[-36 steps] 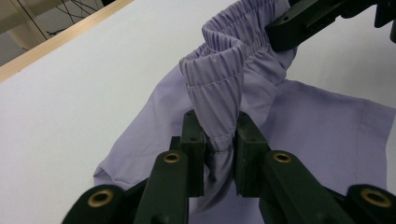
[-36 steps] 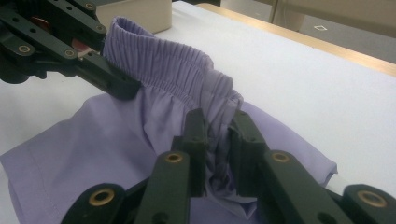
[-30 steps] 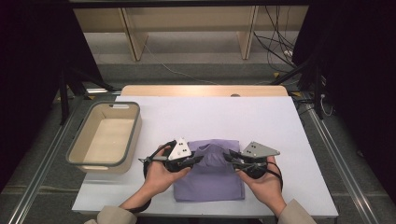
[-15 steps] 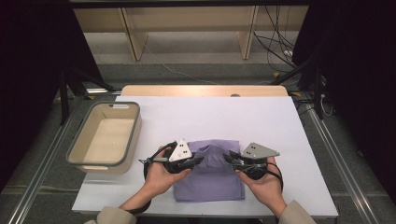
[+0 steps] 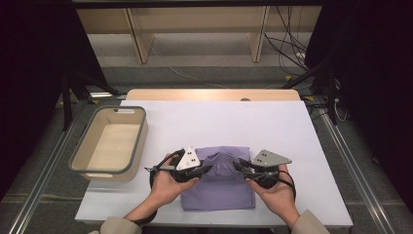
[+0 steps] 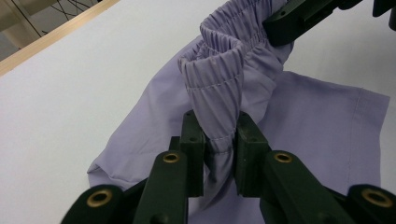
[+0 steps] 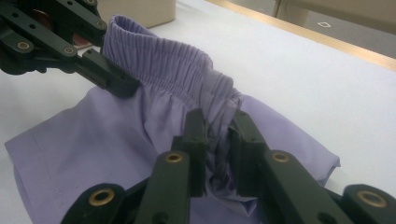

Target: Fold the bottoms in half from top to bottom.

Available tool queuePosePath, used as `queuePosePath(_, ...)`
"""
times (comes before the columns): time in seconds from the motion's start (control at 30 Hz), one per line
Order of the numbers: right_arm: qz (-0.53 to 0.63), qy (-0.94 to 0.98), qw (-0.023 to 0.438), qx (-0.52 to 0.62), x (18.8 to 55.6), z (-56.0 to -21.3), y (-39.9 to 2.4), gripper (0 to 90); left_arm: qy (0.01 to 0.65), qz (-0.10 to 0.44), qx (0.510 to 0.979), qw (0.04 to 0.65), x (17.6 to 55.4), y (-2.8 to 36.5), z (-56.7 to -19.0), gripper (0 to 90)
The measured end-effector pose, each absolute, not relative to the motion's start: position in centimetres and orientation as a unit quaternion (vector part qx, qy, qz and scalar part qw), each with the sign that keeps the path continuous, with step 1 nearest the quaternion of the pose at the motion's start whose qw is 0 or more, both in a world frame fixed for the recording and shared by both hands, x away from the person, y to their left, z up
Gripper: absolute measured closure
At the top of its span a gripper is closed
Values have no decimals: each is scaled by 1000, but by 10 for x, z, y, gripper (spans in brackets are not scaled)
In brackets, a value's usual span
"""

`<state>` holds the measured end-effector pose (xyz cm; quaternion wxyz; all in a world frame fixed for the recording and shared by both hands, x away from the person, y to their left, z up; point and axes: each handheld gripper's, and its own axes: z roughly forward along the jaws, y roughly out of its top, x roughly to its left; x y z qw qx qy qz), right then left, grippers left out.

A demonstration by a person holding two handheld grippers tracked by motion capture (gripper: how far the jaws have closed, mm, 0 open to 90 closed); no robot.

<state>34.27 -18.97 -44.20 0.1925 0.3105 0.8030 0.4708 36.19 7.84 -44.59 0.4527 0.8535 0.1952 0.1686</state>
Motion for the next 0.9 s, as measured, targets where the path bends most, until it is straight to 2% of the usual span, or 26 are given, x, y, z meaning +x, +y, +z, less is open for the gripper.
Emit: queuePosePath(0.9,457,816,180,304,340,-446,-190,787,187,163,864,438,360,79,-451,755)
